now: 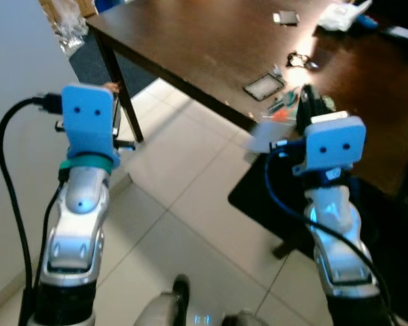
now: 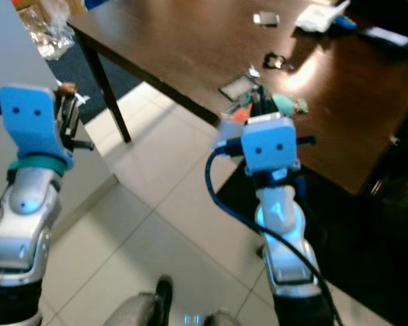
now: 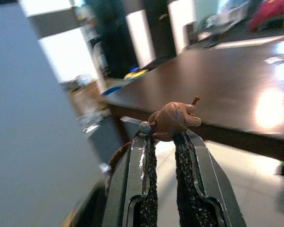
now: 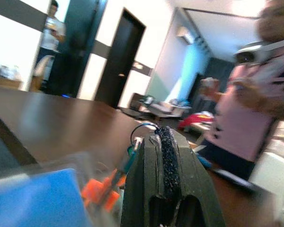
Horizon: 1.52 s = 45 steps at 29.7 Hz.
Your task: Hang keys on a hook
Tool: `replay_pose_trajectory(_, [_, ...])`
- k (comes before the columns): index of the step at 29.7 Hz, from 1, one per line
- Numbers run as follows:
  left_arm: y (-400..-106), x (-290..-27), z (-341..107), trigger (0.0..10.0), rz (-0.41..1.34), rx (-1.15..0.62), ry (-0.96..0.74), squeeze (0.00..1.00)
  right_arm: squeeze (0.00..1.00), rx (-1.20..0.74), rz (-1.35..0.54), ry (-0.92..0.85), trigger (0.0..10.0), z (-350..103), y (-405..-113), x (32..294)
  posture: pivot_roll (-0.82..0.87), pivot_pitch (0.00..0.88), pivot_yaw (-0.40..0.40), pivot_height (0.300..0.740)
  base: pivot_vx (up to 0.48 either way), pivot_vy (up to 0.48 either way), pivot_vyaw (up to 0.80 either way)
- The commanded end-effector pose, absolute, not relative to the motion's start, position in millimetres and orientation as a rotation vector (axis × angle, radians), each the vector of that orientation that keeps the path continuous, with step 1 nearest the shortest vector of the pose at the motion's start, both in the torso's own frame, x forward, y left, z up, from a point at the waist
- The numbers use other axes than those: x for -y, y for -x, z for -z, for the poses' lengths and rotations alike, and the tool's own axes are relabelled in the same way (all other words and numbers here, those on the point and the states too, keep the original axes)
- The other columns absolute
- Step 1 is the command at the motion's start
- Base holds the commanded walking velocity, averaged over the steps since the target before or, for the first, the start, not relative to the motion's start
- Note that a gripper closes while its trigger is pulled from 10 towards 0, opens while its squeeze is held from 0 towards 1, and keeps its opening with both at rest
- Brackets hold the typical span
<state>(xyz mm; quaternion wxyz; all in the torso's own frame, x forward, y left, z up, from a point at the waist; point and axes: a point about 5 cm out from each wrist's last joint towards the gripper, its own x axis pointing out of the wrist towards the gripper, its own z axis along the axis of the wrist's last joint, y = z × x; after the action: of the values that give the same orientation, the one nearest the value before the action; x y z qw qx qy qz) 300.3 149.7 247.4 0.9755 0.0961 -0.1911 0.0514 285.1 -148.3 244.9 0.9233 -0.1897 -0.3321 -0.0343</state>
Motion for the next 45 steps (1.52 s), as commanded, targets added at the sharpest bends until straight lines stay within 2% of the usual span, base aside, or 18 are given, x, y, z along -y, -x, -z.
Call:
replay_pose_trajectory(1, [-301.4,-153.6,-243.7,10.0,-0.114,0.367,-0.200,0.00,0.00,0.677,0.065,0.392,10.0,-242.8,-284.9,146.2,0.02,0.098,0.101,0.740,0.000,0.000,0.00])
replay_pose_trajectory(41, [-302.3,-146.6,-245.1,10.0,-0.056,0.369,-0.197,0.00,0.00,0.660,0.061,0.394,10.0,-238.2,-287.0,143.9,0.03,0.098,0.108,0.740,0.000,0.000,0.78])
replay_pose_trajectory(45, [-302.6,-145.7,-245.8,10.0,-0.053,0.375,-0.198,0.00,0.00,0.658,0.068,0.376,10.0,-237.9,-287.7,145.1,0.02,0.101,0.106,0.740,0.334,0.000,0.00])
